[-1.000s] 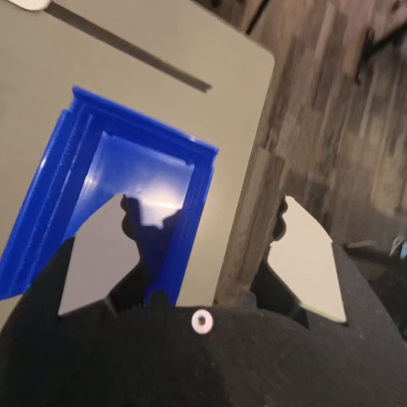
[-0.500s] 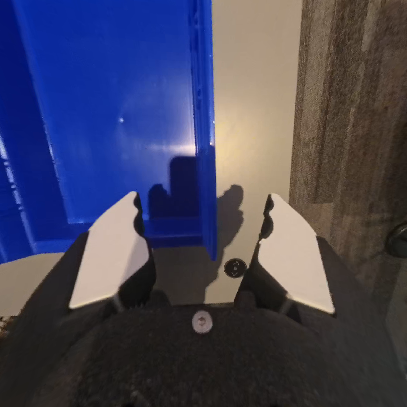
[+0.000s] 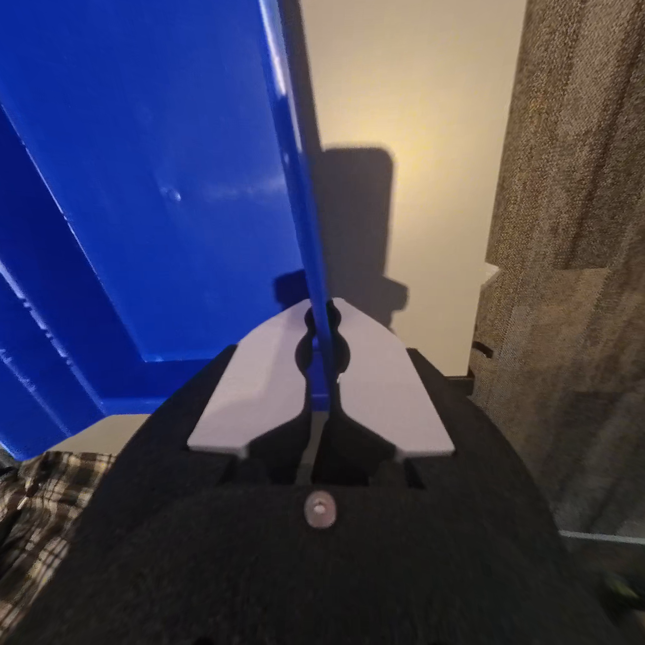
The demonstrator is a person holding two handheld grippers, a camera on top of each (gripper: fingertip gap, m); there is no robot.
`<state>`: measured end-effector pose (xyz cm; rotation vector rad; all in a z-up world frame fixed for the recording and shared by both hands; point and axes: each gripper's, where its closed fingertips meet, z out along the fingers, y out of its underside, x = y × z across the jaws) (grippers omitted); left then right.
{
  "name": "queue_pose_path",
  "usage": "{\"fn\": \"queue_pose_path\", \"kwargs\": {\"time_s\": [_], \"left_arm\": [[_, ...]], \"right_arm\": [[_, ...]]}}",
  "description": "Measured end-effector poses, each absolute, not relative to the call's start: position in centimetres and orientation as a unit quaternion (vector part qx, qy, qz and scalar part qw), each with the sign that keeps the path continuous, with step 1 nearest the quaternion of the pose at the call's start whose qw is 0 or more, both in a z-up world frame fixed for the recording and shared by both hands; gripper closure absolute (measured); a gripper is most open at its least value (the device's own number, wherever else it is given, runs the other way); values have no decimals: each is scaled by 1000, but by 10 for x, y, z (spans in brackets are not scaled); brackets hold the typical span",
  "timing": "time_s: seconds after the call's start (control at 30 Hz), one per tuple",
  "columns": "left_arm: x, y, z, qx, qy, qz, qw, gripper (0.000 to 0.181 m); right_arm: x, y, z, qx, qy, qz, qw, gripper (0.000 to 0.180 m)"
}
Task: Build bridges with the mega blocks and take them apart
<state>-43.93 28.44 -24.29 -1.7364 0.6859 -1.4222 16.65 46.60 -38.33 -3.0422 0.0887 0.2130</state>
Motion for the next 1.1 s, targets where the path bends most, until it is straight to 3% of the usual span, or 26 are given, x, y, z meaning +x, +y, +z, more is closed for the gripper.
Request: {"fn": "queue_pose_path", "kwargs": {"time_s": [0.47,0.6,0.67,0.8,0.9,1.1], "left_arm": [[-429,291,-241,-681,272,-562,382,120],[-436,302,-236,-695,253,-541,400,114],[-443,317,-236,-717,243,-500,420,108],[-468,370,-243,-789,217,-335,467,89],[-481,407,-249,-829,209,-227,466,88],[-491,452,-286,-894,179,-138,386,90]], "right_arm": [[187,461,-383,-996,26,67,59,172],[185,469,-356,-991,-14,60,120,109],[181,477,-325,-980,-38,31,195,90],[134,475,-246,-921,-62,32,383,88],[75,448,-217,-877,-91,75,465,92],[-25,391,-254,-857,-166,182,453,98]]}}
